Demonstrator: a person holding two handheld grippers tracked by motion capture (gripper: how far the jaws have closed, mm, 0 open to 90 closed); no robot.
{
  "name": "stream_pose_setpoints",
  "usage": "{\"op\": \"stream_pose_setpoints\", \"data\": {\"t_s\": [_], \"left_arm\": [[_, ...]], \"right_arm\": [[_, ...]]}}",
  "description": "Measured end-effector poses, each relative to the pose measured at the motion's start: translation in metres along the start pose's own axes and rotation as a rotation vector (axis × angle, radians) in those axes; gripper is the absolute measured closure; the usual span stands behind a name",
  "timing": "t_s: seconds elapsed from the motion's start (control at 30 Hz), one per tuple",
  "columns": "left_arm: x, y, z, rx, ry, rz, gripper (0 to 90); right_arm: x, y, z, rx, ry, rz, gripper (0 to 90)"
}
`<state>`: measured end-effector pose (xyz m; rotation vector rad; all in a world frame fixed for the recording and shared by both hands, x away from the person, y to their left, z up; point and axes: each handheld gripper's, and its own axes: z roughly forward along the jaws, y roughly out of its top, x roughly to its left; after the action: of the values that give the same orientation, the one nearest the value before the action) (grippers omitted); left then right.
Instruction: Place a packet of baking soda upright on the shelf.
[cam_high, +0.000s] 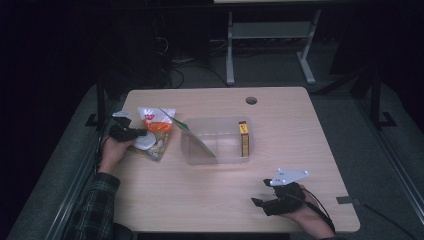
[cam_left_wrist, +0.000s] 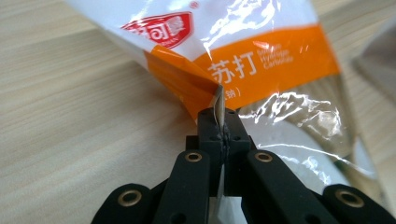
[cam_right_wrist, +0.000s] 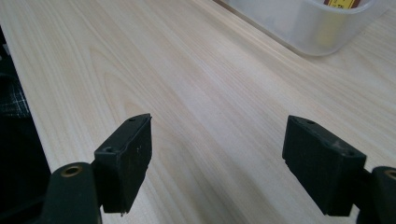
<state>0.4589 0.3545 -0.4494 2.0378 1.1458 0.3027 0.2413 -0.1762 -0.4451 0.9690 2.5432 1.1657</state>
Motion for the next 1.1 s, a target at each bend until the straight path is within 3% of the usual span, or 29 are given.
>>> {"op": "stream_pose_setpoints", "data": {"t_s": [0.1, 0.17, 0.33, 0.4, 0.57, 0.9, 1.1], "left_arm": [[-0.006, 0.001, -0.008, -0.019, -0.019, 0.004, 89.4], [-0.01, 0.002, -0.014, -0.025, -0.012, 0.015, 89.4], [-0.018, -0.001, -0.031, -0.06, -0.004, -0.007, 89.6], [-0.021, -0.003, -0.038, -0.071, -0.002, 0.006, 89.6], [-0.032, -0.008, -0.058, -0.092, -0.002, 0.017, 89.7], [-0.055, -0.025, -0.097, -0.161, -0.01, 0.015, 89.9], [-0.068, -0.035, -0.117, -0.187, -0.003, 0.021, 89.9]], "right_arm": [[-0.001, 0.001, 0.001, -0.003, -0.006, -0.001, 23.4], [-0.001, 0.002, 0.002, -0.011, -0.004, -0.007, 23.4], [-0.004, 0.008, 0.005, -0.028, 0.005, 0.002, 23.2], [-0.005, 0.011, 0.008, -0.04, 0.006, -0.021, 23.1], [-0.011, 0.021, 0.019, -0.047, 0.016, -0.022, 20.6], [-0.011, 0.039, 0.034, -0.005, 0.08, -0.041, 16.1], [-0.008, 0.043, 0.033, -0.013, 0.117, -0.043, 14.8]]}}
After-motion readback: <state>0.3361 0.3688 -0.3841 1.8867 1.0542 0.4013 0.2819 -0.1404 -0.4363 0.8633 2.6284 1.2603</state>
